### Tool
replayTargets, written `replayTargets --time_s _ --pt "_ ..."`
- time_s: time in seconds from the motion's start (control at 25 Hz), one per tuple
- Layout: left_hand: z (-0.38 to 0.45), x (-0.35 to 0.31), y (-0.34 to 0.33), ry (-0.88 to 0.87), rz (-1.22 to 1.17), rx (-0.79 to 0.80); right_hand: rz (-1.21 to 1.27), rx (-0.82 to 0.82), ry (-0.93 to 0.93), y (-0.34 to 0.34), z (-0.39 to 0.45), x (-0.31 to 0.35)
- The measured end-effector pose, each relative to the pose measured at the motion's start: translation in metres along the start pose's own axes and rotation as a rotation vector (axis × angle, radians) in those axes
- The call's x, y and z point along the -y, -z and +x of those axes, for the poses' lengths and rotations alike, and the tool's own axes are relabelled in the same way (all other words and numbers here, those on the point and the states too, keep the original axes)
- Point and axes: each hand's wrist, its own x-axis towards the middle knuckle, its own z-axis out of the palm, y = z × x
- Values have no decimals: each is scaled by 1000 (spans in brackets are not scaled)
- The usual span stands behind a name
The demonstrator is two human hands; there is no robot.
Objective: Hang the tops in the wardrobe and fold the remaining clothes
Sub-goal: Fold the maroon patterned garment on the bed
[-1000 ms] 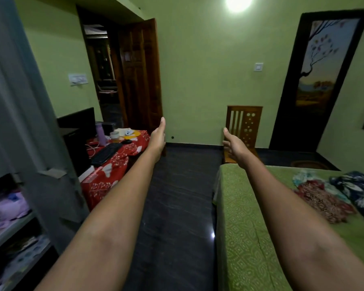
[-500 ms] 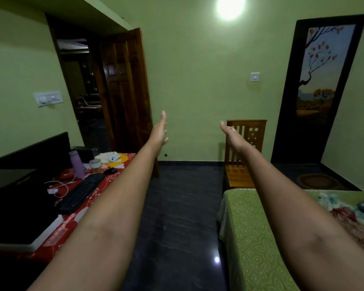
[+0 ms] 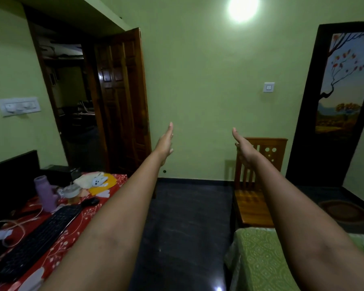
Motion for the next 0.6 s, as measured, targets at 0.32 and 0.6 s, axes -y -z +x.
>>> replayTargets --time_s 0.32,0.6 --pt "206 22 -74 24 -92 139 -26 -224 20 60 164 -23" --pt "351 35 -224 11 -143 507 -44 -581 -60 174 205 -45"
